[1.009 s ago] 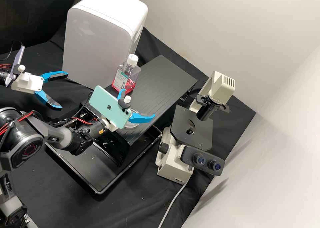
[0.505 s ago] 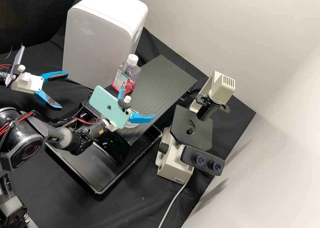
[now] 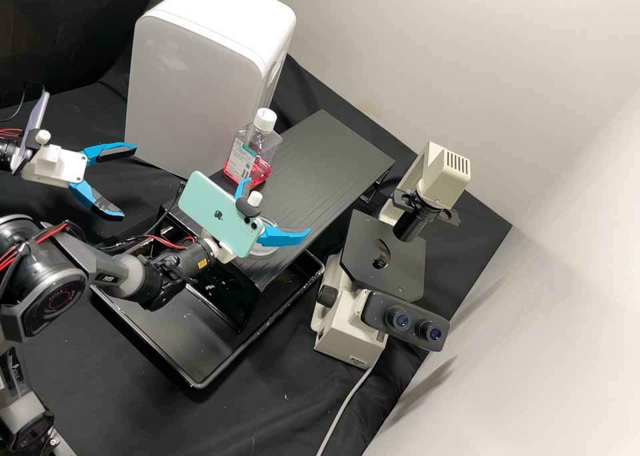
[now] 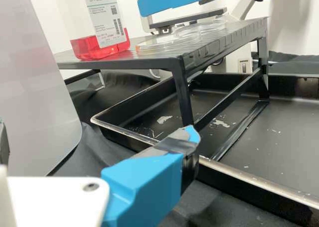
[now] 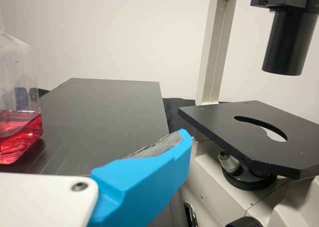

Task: Place the lid on the petri dish

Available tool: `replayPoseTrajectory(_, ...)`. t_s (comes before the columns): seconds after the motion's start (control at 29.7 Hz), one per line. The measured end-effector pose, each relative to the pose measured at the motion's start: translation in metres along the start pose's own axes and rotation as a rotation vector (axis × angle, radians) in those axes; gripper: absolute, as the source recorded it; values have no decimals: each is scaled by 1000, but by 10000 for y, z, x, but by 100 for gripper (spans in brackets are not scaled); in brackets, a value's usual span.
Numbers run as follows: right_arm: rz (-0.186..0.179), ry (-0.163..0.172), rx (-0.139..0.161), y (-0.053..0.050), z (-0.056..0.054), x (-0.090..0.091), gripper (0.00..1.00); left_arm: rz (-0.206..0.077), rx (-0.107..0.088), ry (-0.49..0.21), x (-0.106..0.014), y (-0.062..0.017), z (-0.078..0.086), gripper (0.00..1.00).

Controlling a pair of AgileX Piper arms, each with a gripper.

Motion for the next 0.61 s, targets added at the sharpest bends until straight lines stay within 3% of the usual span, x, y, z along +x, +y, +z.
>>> replayPoseTrajectory(0.61, 0, 0, 0, 0, 0, 0, 100, -3, -1, -5, -2, -7, 17, 100)
